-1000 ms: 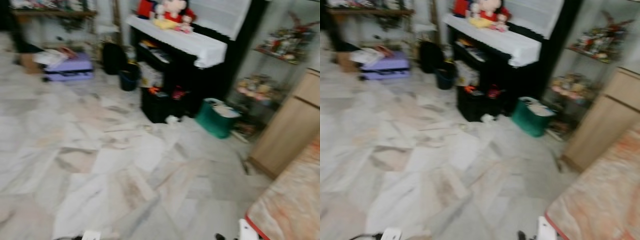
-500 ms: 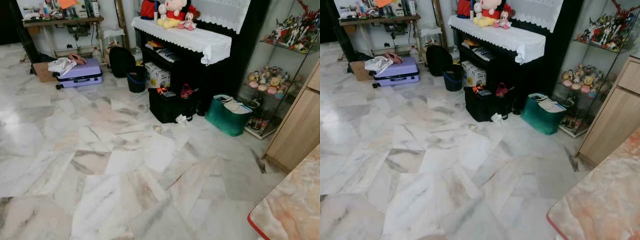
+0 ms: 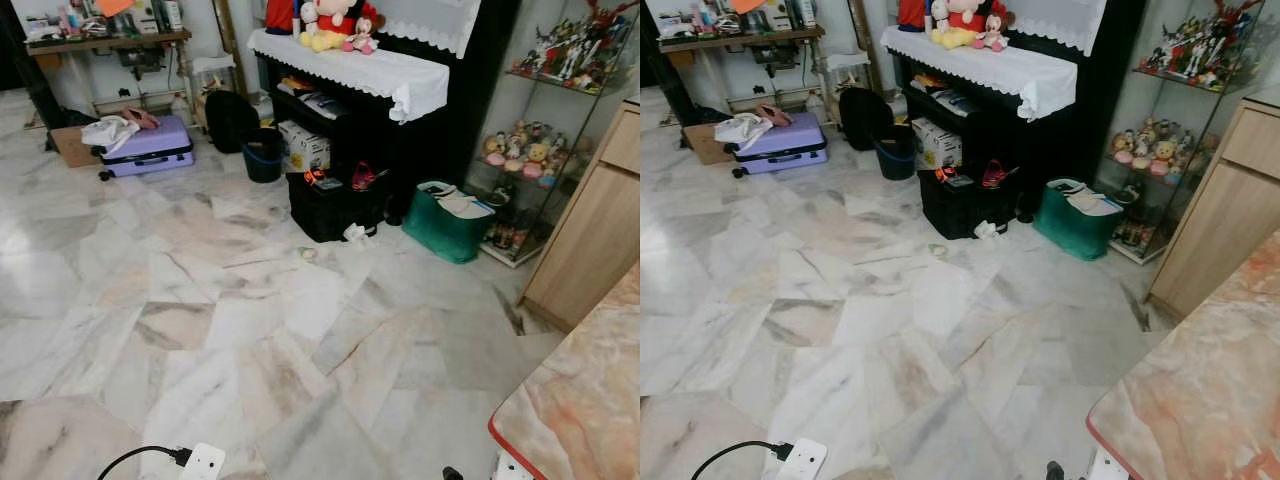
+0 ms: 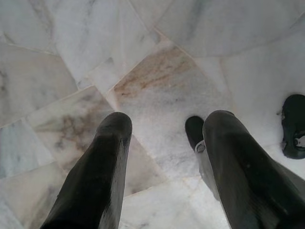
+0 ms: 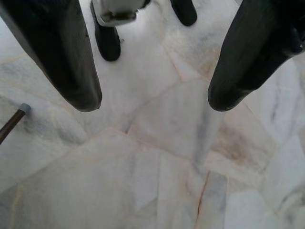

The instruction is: Hang hanger

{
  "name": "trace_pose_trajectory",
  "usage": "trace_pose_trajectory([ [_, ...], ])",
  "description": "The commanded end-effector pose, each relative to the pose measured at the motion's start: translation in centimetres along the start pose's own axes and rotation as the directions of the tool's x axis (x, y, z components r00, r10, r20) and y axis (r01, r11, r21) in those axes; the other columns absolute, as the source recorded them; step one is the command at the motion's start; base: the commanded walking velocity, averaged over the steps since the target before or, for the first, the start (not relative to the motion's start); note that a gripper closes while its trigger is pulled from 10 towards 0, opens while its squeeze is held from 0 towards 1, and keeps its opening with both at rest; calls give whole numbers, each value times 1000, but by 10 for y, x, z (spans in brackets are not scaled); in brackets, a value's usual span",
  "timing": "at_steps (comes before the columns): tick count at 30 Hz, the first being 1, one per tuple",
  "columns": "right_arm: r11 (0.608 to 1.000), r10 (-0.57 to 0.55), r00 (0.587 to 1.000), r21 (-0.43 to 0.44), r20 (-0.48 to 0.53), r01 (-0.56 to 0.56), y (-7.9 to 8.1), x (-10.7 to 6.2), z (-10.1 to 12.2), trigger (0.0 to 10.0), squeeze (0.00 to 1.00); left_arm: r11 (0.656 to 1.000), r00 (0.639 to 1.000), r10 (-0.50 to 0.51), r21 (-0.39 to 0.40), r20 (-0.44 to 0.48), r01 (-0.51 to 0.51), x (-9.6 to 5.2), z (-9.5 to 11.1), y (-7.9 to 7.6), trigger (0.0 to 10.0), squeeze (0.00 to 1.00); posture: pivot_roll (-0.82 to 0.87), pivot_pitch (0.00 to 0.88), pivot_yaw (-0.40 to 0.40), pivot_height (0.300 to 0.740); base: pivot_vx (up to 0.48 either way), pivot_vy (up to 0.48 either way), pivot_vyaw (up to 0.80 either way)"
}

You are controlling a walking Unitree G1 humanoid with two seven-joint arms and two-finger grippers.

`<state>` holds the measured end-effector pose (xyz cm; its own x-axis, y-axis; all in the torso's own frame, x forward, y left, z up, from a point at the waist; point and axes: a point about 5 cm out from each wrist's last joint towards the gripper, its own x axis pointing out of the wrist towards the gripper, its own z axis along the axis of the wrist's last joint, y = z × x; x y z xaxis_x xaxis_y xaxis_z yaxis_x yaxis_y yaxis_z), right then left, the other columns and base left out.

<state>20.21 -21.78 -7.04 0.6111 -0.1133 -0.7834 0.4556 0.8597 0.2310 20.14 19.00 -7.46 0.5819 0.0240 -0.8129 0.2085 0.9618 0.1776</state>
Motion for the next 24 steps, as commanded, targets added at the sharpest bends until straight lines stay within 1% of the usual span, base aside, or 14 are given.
trace_pose_trajectory([
  [1,1000,-2,1000,17,5,2,3,1,2,10000,0,1000,1000,15,14,-15,-14,-1,-2,8,10000,0,112,0,48,740,0,0,0],
  [2,1000,4,1000,15,-3,-4,5,1,2,10000,0,1000,1000,22,14,-18,-22,-1,-4,12,10000,0,112,0,50,740,0,0,0],
  [4,1000,3,1000,17,-13,-3,6,1,0,10000,0,1000,999,24,16,-24,-24,-2,-8,14,10000,0,116,0,52,740,0,0,0],
  [7,1000,-2,1000,2,-26,2,5,1,-2,10000,0,1000,999,27,9,-34,-27,-3,-14,14,10000,0,122,0,47,740,0,0,0],
  [11,1000,-10,999,-11,-35,9,3,0,-5,10000,0,999,999,30,-26,-39,-31,-4,-20,12,10000,0,111,0,51,740,0,0,0],
  [13,1000,-11,999,-9,-35,11,3,0,-5,10000,0,999,999,30,-30,-41,-31,-5,-21,11,10000,0,110,0,51,740,0,0,0],
  [15,998,-8,999,-55,-41,6,0,0,-6,10000,0,998,998,25,-50,-54,-28,-5,-26,7,10000,0,106,0,48,740,0,0,0],
  [17,997,-7,999,-83,-46,3,-2,-1,-5,10000,0,998,999,19,-55,-51,-22,-5,-26,4,10000,0,118,0,36,740,0,0,0],
  [20,996,-7,999,-91,-47,2,-2,-1,-5,10000,0,998,999,17,-59,-49,-20,-5,-25,3,10000,0,118,0,36,740,0,0,0],
  [22,988,2,998,-155,-57,-11,-4,-1,-5,10000,0,997,999,14,-79,-45,-18,-5,-26,1,10000,0,122,0,30,740,0,0,0],
  [24,988,2,998,-152,-57,-11,-5,-1,-6,10000,0,996,999,11,-82,-52,-16,-6,-29,0,10000,0,112,0,35,740,0,0,0],
])
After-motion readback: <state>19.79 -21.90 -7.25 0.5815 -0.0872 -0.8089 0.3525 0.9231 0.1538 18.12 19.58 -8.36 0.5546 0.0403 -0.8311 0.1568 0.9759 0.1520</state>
